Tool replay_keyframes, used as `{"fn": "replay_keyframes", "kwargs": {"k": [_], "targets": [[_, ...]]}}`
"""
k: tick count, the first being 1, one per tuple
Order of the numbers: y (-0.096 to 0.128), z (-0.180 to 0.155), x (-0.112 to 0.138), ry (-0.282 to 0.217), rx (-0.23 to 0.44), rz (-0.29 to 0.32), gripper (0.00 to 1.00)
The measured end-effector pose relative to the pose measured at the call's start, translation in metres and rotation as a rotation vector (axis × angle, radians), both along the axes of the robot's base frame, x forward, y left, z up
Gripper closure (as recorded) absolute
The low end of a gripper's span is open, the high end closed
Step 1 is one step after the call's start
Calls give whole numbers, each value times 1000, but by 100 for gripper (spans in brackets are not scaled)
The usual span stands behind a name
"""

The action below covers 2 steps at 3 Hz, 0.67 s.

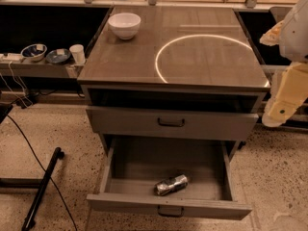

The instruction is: Pick redbull can from middle drawer and place on counter

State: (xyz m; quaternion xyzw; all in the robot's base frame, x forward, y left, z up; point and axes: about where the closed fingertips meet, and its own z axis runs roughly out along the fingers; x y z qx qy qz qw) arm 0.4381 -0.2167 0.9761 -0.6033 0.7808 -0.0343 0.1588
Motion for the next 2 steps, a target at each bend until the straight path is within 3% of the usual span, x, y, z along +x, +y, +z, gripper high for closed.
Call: {"fn": "replay_keyframes", "kwargs": {"k": [1,2], "targets": [[0,0,0,0,0,0,0],[-3,-40,1,18,44,17,0]]}}
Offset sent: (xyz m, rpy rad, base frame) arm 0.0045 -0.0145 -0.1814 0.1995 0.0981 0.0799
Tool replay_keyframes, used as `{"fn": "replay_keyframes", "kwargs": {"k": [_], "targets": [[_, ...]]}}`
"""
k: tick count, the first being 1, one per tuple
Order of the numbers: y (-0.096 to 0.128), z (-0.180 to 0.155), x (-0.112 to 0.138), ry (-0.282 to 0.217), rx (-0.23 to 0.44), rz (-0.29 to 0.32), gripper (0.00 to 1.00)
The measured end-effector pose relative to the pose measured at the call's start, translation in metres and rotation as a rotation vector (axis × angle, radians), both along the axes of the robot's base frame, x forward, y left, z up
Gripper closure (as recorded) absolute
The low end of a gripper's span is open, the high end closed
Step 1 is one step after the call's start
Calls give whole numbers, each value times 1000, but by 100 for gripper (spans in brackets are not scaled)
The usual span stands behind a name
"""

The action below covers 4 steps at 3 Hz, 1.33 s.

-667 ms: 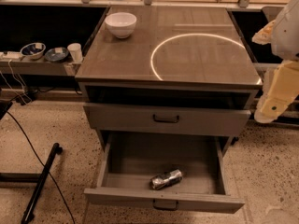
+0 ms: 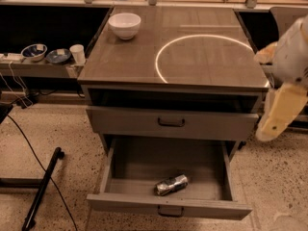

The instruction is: Pick redbull can from middle drawer and place on counter

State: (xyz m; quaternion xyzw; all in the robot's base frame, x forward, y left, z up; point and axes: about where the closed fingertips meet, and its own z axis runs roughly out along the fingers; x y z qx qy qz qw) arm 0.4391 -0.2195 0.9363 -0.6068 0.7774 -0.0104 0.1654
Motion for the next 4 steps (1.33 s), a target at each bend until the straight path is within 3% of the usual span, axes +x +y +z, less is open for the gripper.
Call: {"fn": "replay_keyframes", "kwargs": {"k": [1,2,3,4], "targets": [[0,-70,-2,9,50,93,0],[0,-73,-1,-10,35,131,0],[30,-120,-10,122,148,233,0],[88,-245,-40,283,351,469,0]]}}
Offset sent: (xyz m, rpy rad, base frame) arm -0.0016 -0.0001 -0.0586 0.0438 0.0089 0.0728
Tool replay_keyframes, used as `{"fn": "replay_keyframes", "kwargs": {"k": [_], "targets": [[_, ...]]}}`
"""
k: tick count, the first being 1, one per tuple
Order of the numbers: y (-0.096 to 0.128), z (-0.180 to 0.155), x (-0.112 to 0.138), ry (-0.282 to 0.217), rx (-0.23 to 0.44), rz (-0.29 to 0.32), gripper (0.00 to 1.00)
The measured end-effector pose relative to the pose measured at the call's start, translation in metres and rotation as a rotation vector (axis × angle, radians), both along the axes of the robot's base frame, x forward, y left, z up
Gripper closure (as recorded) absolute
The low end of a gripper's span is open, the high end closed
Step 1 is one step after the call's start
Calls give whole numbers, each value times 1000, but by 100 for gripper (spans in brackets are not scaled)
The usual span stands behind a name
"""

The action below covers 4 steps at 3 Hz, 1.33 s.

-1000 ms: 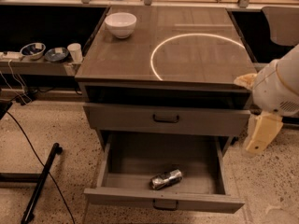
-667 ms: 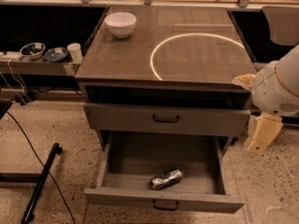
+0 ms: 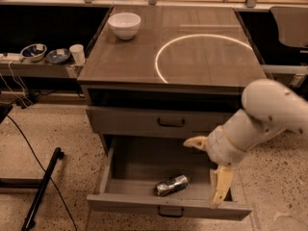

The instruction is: Pick redbull can from middle drawer and place on counter

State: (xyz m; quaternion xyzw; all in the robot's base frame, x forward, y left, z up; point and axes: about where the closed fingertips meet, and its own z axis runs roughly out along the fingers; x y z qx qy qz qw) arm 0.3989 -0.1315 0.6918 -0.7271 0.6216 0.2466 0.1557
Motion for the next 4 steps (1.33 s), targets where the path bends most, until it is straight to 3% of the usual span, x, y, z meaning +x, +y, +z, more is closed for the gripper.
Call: {"fn": "replay_keyframes", "kwargs": {"k": [1,2,3,4], "targets": [[17,-52,-16,18,139,82,0],[17,-57,-20,20,149,95,0],[8,-76,7,-20,181,-10,0],[9,-147,49,-60,247,-102,0]]}}
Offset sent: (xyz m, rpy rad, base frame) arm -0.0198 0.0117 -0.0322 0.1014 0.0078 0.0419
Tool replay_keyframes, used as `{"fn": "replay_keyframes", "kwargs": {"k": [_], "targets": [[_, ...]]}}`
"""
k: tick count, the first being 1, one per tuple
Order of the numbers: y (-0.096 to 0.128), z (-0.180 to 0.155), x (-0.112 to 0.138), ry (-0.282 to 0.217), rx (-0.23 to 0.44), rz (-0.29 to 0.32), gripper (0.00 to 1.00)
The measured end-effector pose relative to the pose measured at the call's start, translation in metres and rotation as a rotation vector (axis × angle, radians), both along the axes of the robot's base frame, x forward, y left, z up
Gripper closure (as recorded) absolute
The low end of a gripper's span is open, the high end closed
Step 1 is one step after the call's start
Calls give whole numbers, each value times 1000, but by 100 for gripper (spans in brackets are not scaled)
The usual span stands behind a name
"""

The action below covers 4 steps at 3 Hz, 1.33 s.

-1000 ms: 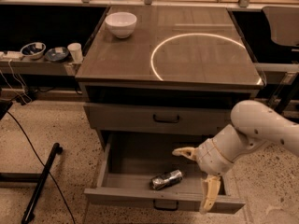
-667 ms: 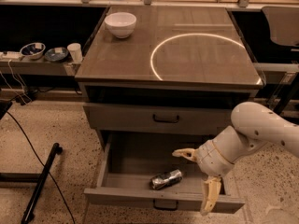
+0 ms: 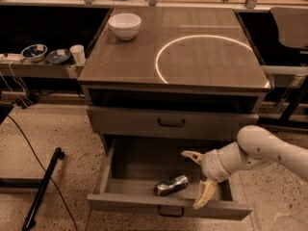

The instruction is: Pick redbull can from middle drawer and place on counter

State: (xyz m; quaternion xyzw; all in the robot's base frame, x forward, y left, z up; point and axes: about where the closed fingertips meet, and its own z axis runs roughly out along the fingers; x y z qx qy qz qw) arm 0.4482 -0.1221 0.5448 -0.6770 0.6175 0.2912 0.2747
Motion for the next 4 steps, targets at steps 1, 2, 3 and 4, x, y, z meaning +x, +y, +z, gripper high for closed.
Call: {"fn": "replay_keyframes", "kwargs": {"k": [1,2,3,4], "targets": [[5,-44,16,-7,14,-26,0],[8,-69,30,-26,5,-36,0],[8,-78,44,-43,7,-46,19],[2,-91,55,-47,27,-67,50]]}}
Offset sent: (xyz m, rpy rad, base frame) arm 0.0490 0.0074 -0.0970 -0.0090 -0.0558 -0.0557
